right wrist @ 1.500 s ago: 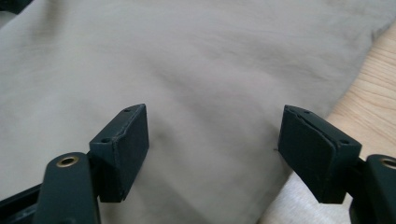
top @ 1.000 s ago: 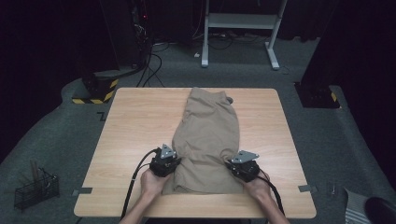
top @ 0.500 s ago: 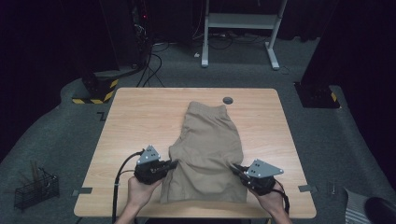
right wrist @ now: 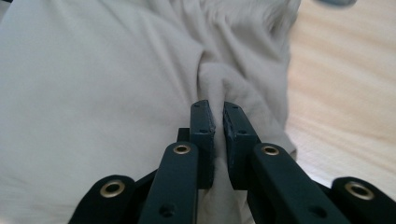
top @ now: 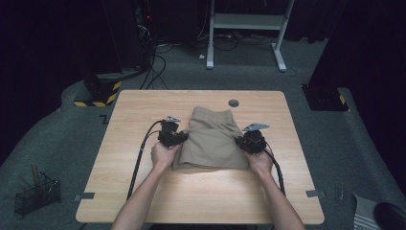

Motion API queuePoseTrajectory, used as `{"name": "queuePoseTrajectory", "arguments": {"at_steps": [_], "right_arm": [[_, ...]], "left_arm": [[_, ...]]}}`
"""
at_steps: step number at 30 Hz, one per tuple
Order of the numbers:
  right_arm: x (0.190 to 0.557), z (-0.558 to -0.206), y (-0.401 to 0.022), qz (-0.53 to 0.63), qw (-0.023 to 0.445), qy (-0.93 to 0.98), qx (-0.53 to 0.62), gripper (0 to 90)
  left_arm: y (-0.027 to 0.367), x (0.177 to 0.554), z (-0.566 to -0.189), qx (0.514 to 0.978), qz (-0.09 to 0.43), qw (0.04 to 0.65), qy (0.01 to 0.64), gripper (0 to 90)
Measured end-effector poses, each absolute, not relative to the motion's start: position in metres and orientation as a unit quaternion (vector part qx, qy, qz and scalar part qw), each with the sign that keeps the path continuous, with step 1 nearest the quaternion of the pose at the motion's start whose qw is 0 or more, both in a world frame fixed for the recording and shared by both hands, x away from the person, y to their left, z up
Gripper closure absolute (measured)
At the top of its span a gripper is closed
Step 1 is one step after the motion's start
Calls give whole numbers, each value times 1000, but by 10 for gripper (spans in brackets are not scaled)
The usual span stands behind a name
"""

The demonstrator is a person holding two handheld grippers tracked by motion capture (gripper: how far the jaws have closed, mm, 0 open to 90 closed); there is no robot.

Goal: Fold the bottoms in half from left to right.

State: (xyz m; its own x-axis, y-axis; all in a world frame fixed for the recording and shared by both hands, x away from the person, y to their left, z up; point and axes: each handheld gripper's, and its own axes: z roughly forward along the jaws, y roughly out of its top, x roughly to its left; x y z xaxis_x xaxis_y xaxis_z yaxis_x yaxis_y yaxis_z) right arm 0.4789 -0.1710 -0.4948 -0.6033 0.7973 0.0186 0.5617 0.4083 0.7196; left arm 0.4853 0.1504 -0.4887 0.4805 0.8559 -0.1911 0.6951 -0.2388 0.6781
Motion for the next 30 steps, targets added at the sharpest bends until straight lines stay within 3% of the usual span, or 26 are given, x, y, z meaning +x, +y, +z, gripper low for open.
{"name": "queuePoseTrajectory", "arguments": {"at_steps": [6, 14, 19, 21, 25, 30], "right_arm": [[471, -506, -165, 329, 168, 839, 399, 844], [409, -504, -171, 333, 162, 859, 354, 845], [422, -497, -174, 345, 168, 847, 368, 845], [434, -501, -173, 342, 162, 844, 380, 822], [434, -504, -176, 351, 162, 833, 396, 611], [402, -486, -191, 390, 184, 821, 375, 545]], "left_arm": [[144, 471, -498, 811, 111, 331, 469, 857], [148, 415, -495, 831, 110, 339, 426, 857], [149, 437, -491, 813, 123, 363, 439, 829], [149, 443, -495, 809, 118, 362, 448, 770], [153, 430, -493, 805, 132, 374, 441, 566], [171, 398, -479, 794, 133, 398, 440, 374]]}}
